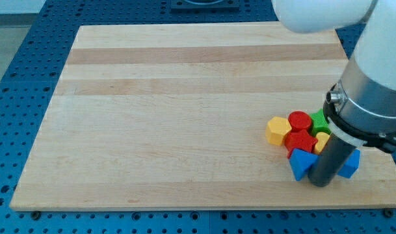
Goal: Slide green star slightly left
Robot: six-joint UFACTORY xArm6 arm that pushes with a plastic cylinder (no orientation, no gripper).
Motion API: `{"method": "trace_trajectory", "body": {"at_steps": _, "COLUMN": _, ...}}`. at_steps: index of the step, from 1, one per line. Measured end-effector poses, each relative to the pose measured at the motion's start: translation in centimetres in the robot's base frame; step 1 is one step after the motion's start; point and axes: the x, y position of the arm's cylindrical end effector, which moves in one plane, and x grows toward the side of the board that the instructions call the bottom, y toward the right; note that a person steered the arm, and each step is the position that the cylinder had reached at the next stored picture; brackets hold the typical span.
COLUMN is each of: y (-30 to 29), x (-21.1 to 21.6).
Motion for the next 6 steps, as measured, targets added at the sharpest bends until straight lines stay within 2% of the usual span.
{"method": "trace_trajectory", "body": {"at_steps": 3, "y": 0.3, "x": -3.3}}
{"method": "trace_trajectory", "body": {"at_steps": 6, "y": -4.4, "x": -5.0}}
